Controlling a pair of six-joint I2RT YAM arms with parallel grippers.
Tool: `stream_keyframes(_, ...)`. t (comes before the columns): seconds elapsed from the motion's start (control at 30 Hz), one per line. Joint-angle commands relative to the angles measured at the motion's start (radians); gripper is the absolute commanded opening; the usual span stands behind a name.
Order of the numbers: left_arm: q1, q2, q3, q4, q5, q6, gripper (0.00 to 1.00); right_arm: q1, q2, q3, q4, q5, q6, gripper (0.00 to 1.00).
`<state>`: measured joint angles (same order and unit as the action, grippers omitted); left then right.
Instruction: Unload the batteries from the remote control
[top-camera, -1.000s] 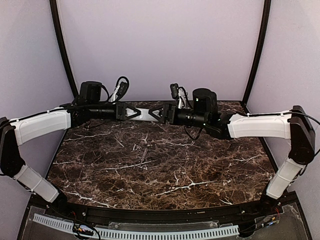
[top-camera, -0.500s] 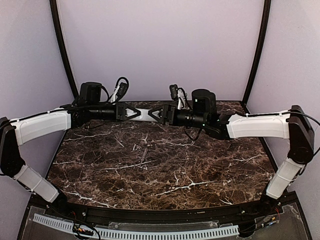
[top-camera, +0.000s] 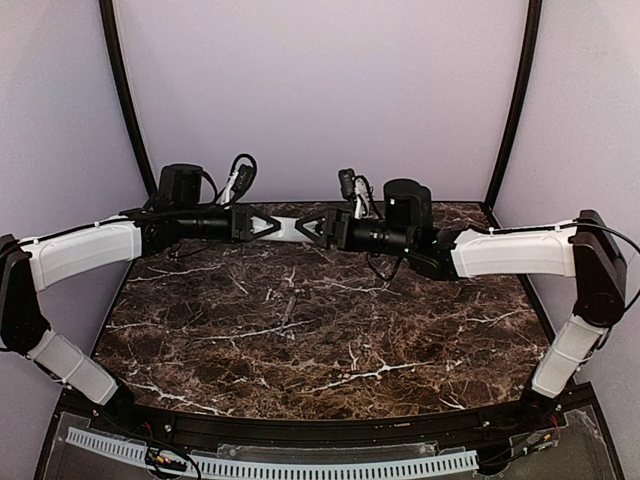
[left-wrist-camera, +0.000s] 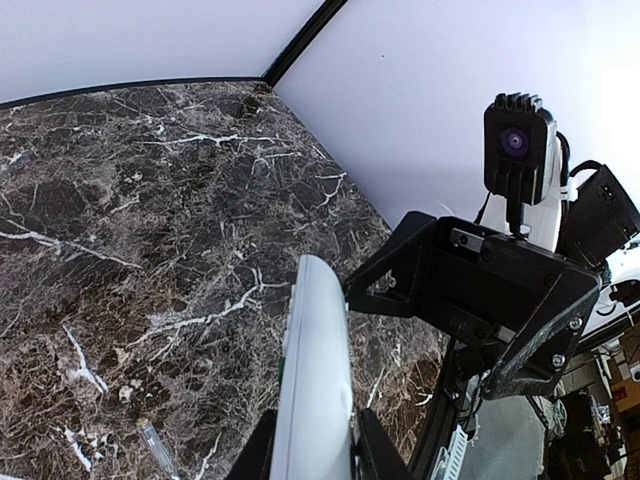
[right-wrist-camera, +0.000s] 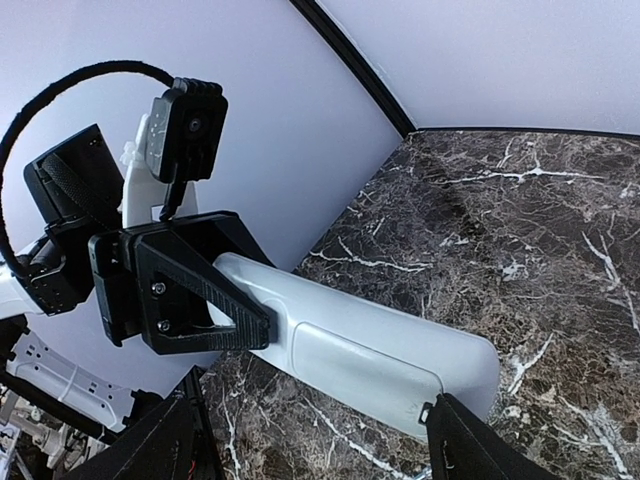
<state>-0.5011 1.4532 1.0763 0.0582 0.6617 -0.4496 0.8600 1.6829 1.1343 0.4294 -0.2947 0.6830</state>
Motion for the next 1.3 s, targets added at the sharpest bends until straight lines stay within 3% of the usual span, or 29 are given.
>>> stream_keyframes(0.0, -0.008, -0.049, -0.007, 0.04, 0.035, 0.002, 0.0, 0.007, 0.006, -0.016, 0.092, -0.057, 0.007, 0.8)
stream_keyframes(1.27, -0.008, -0.041, -0.001, 0.016, 0.012, 0.014, 0.0, 0.022, -0.026, -0.056, 0.232, -0.154, -0.017, 0.8)
